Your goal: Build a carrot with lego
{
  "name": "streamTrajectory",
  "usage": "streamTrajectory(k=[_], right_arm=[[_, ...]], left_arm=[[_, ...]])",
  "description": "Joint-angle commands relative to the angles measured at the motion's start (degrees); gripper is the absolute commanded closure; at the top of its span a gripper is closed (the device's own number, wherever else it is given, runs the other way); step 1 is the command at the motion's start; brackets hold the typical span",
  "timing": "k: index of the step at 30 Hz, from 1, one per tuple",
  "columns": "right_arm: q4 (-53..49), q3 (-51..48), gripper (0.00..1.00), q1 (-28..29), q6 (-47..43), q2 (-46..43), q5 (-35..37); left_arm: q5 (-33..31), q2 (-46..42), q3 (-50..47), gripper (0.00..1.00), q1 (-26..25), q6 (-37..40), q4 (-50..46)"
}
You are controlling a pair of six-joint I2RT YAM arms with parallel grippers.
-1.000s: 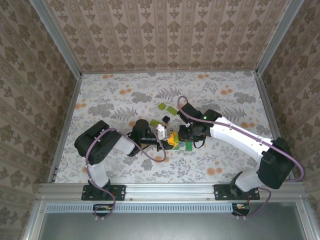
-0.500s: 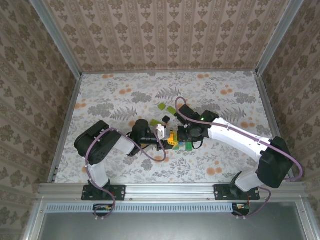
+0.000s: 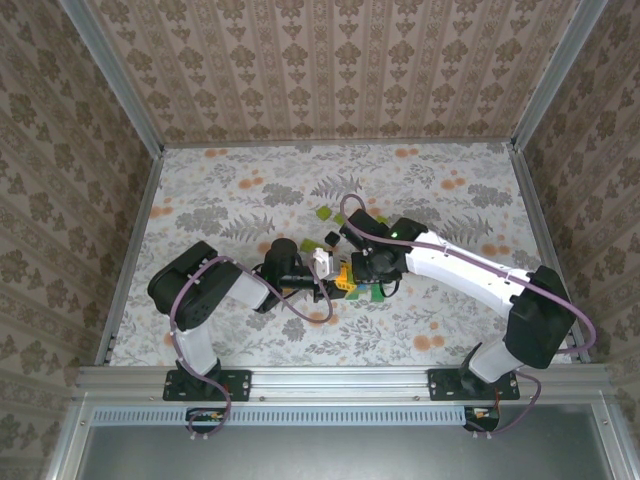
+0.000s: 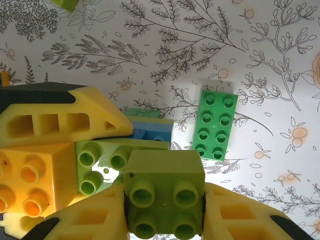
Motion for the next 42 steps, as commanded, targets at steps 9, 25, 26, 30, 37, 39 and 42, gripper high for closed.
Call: streamTrajectory(k=[9, 25, 26, 30, 37, 39, 42], right_arm=[[-4.51, -1.53, 0.76, 0.60, -3.37, 8.59, -3.21], [-7.65, 2.33, 0.75, -1.71, -6.90, 11.40, -3.49], [-7.57, 2.52, 0.75, -1.73, -6.72, 11.61, -3.54], [-6.90, 2.33, 0.76, -1.93, -5.73, 12.44, -3.92], [-5.23, 0.27, 0.76, -2.44, -3.41, 11.72, -4.11], [-4.73, -0.15, 0.76, -2.92, -2.69, 10.74, -3.92], [-4.81, -0.50, 0.76, -3.65, -2.06, 9.96, -3.36]], left_arm=[[-2.48, -0.87, -0.71, 0.81, -0.71, 2.85, -3.10], [-3.83, -1.31, -0.84, 0.81, -1.60, 3.83, -4.31], [-3.99, -1.38, -0.84, 0.81, -1.69, 3.93, -4.34], [-4.47, -1.39, -0.76, 0.82, -1.77, 4.10, -4.48], [-4.49, -1.13, -0.65, 0.82, -1.88, 4.07, -4.34], [-4.55, -1.04, -0.67, 0.82, -1.88, 4.01, -4.26], [-4.68, -1.04, -0.71, 0.82, -1.88, 4.03, -4.34]])
